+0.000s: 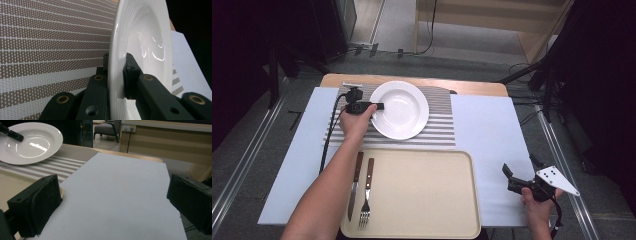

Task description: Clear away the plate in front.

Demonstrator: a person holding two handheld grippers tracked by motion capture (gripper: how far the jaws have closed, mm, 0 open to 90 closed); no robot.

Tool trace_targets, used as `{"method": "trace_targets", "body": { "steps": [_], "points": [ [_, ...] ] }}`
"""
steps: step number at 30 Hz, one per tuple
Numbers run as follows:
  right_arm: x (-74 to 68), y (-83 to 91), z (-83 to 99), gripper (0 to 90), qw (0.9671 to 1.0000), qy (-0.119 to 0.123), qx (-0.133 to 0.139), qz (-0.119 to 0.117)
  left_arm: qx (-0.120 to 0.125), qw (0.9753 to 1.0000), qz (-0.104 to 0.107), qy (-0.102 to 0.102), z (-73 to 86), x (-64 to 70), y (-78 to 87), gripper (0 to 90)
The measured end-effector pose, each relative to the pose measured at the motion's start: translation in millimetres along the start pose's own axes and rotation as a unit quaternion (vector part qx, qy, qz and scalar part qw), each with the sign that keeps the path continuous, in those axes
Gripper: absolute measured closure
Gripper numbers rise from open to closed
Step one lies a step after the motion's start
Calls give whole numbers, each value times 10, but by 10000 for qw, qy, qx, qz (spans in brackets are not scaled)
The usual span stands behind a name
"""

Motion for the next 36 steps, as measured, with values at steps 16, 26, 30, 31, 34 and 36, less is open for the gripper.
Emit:
{"method": "trace_targets", "body": {
  "steps": [16,26,30,31,34,36],
  "points": [
    [-3,-2,2,0,10000,-2,1,15,169,9996,207,51,-33,19,107,817],
    [1,-2,0,0,10000,-17,22,8,244,9985,486,39,-6,91,245,817],
    [-7,-8,0,0,10000,-17,17,0,273,9976,621,117,16,100,299,817],
    [-8,-11,0,0,10000,-5,23,-3,281,9975,634,115,19,107,314,817],
    [-13,-9,-4,0,10000,-10,35,-9,264,9979,598,34,25,141,361,817],
    [-16,-9,-5,0,10000,-14,40,-22,255,9978,605,-16,34,167,385,817]
  ]
}}
Point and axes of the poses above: each handheld gripper's, and its own axes: y roughly backward along the jaws, z roughly out of its underside, x roughly to its right, the point moved 3 cm from there along -y, roughly forward along the jaws, and after that the axes turned 3 degrees about z, right-handed, at the moved point
